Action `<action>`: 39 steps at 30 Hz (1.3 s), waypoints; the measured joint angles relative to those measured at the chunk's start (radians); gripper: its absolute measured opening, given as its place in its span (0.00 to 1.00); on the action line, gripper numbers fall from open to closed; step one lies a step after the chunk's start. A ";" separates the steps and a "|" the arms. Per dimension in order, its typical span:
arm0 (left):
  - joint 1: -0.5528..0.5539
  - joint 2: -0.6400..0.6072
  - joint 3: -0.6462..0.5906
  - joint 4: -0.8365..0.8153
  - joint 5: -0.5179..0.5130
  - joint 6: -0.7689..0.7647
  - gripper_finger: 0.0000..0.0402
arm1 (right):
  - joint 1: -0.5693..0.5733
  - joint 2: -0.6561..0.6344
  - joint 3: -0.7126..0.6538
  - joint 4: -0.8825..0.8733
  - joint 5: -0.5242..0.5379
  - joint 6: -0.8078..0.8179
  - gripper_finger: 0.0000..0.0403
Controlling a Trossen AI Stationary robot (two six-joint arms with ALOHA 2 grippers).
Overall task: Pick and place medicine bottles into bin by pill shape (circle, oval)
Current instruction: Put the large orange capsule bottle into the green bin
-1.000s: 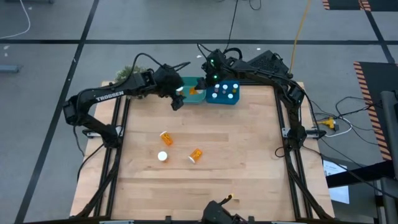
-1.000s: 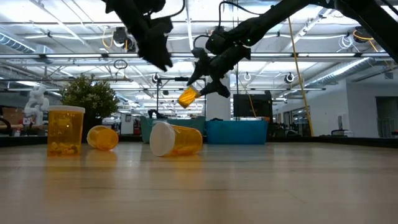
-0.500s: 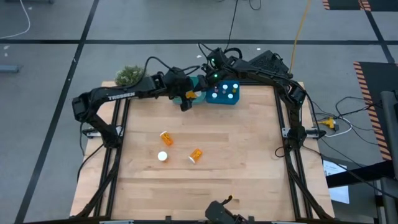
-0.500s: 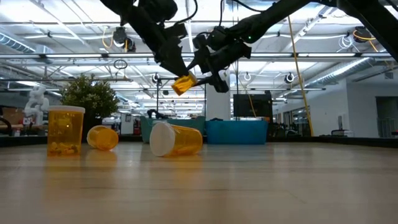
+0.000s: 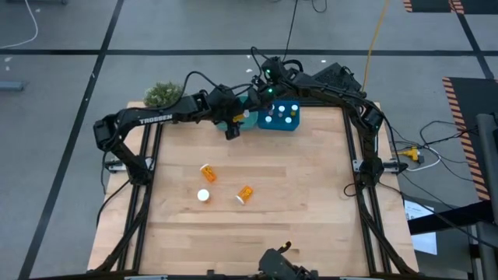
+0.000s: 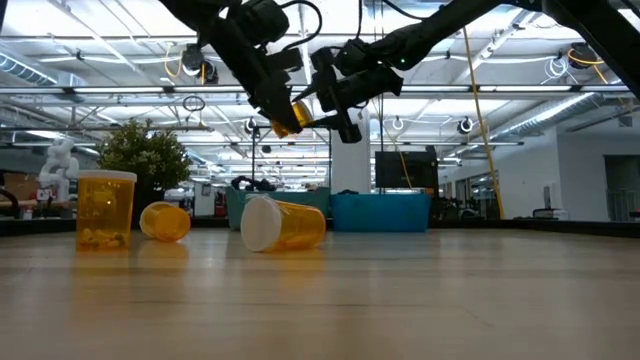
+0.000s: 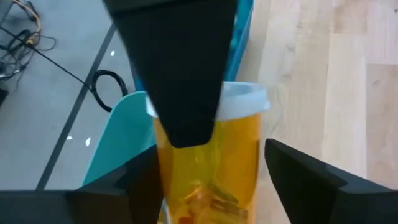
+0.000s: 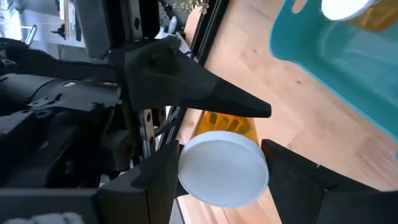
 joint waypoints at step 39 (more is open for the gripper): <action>0.064 -0.258 0.002 0.504 0.091 -0.745 0.49 | -0.009 -0.260 -0.001 0.015 -0.014 -0.531 0.78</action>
